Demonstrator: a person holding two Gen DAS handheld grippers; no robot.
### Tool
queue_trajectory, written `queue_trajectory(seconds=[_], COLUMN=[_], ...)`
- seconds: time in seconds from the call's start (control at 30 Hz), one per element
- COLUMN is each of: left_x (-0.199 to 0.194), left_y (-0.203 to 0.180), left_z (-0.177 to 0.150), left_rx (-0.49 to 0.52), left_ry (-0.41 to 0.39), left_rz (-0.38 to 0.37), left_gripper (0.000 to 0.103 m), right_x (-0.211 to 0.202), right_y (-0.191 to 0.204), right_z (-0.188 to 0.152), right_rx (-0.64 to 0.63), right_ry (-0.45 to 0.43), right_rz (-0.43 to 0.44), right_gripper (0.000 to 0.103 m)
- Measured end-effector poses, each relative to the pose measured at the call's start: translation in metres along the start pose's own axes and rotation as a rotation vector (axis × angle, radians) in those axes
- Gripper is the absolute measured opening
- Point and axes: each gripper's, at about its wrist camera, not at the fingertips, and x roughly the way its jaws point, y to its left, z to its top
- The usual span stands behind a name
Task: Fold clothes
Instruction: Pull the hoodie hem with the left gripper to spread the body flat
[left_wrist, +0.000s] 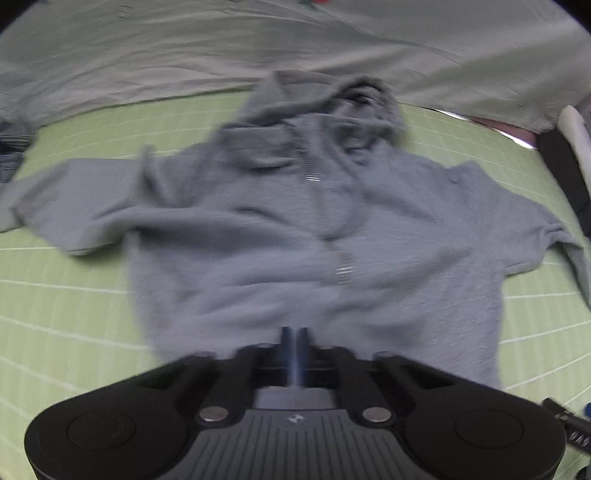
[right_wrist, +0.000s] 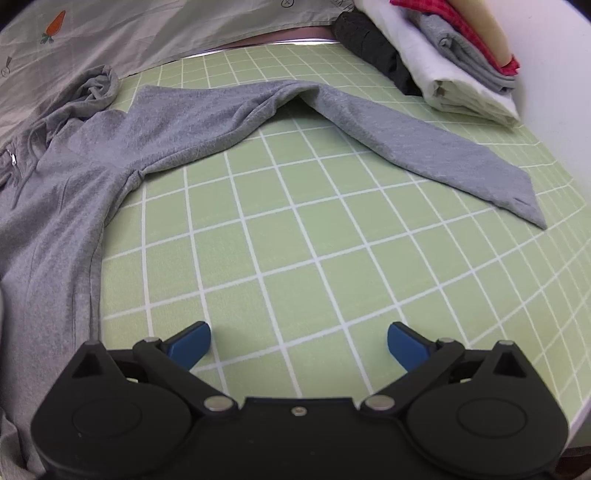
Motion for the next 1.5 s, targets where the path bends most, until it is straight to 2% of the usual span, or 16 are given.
queue_trajectory(seconds=[0.2, 0.27, 0.33, 0.37, 0.5, 0.73, 0.83, 0.93, 1.1, 1.17, 1.2, 1.23, 1.27, 1.33, 1.4, 1.5], left_x=[-0.03, -0.036, -0.038, -0.04, -0.041, -0.028, -0.013, 0.004, 0.036, 0.047, 0.05, 0.052, 0.054, 0.053, 0.05, 0.033], left_y=[0.082, 0.095, 0.097, 0.097, 0.079, -0.008, -0.04, -0.061, -0.082, -0.084, -0.084, -0.082, -0.079, -0.072, -0.058, -0.029], left_z=[-0.033, -0.039, -0.038, -0.037, -0.024, 0.008, 0.018, 0.024, 0.031, 0.032, 0.031, 0.031, 0.03, 0.031, 0.033, 0.035], left_rx=[-0.155, -0.176, -0.171, -0.168, -0.123, 0.116, 0.202, 0.245, 0.307, 0.326, 0.331, 0.333, 0.333, 0.328, 0.285, 0.197], left_ry=[0.002, -0.005, -0.013, -0.018, -0.039, -0.051, -0.028, 0.007, 0.063, 0.08, 0.084, 0.084, 0.082, 0.067, 0.076, 0.079], left_rz=[0.007, 0.012, 0.007, 0.004, -0.056, -0.165, -0.191, -0.188, -0.156, -0.141, -0.13, -0.117, -0.103, -0.088, -0.128, -0.166], left_gripper=[0.001, 0.011, 0.04, 0.043, 0.067, 0.08, 0.08, 0.08, 0.08, 0.077, 0.069, 0.056, 0.049, 0.02, 0.007, 0.004], right_x=[-0.021, -0.028, -0.035, -0.038, -0.05, -0.046, -0.041, -0.035, -0.019, -0.011, -0.009, -0.008, -0.006, -0.005, -0.005, -0.005], right_y=[0.023, 0.035, 0.045, 0.05, 0.057, 0.041, 0.032, 0.026, 0.015, 0.011, 0.011, 0.01, 0.01, 0.011, 0.013, 0.014], right_z=[-0.016, -0.021, -0.026, -0.029, -0.037, -0.036, -0.032, -0.028, -0.022, -0.018, -0.017, -0.015, -0.014, -0.012, -0.011, -0.01], right_rx=[0.006, -0.011, -0.022, -0.022, -0.006, 0.094, 0.125, 0.146, 0.169, 0.179, 0.185, 0.191, 0.197, 0.192, 0.186, 0.176], right_ry=[-0.025, -0.04, -0.05, -0.053, -0.065, -0.057, -0.049, -0.036, 0.003, 0.02, 0.023, 0.024, 0.024, 0.021, 0.018, 0.022], right_rz=[-0.003, -0.005, -0.012, -0.016, -0.011, -0.058, -0.071, -0.081, -0.102, -0.111, -0.11, -0.107, -0.105, -0.104, -0.103, -0.105], right_gripper=[0.103, 0.103, 0.103, 0.103, 0.103, 0.103, 0.103, 0.103, 0.103, 0.103, 0.103, 0.103, 0.103, 0.103, 0.103, 0.103])
